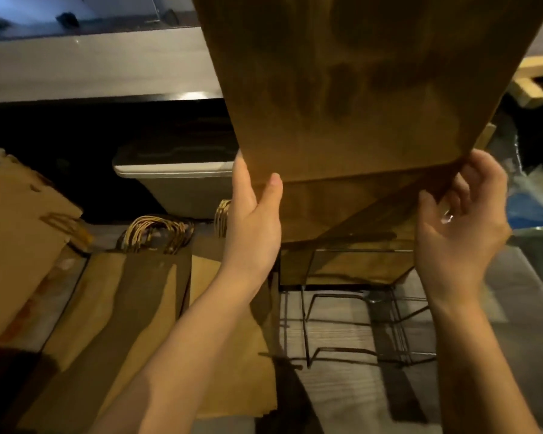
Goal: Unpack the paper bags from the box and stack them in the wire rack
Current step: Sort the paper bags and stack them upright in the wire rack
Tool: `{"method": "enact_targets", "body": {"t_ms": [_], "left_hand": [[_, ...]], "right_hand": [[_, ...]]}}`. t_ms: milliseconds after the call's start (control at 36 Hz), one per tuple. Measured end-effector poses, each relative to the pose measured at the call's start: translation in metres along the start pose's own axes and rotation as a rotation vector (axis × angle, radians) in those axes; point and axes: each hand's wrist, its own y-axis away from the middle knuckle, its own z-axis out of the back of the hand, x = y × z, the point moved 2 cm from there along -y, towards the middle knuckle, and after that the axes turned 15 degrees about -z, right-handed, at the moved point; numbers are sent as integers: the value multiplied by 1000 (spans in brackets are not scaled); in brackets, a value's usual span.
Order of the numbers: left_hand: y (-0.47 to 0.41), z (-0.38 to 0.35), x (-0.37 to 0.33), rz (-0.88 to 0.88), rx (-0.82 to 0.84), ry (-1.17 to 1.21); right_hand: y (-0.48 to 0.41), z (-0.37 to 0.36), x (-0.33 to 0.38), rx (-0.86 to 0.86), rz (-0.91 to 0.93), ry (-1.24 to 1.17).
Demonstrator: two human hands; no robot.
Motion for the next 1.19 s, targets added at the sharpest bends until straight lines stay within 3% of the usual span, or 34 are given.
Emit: {"method": "enact_targets", "body": {"t_ms": [333, 556, 750, 861, 972, 1194], "left_hand": [[28, -28, 54, 354, 193, -132], [25, -29, 52, 352, 178, -82], [25, -18, 56, 380, 230, -108], [34, -5, 61, 386, 237, -78], [45, 14, 67, 380, 237, -50], [69, 78, 76, 359, 147, -80]], "right_hand": [[16, 0, -59, 171, -289, 85], [6, 1, -55, 196, -261, 123], [18, -4, -57, 301, -309, 305], [32, -1, -50, 237, -256, 493], [49, -4, -37, 305, -218, 577], [94, -36, -7, 452, 58, 395]]}}
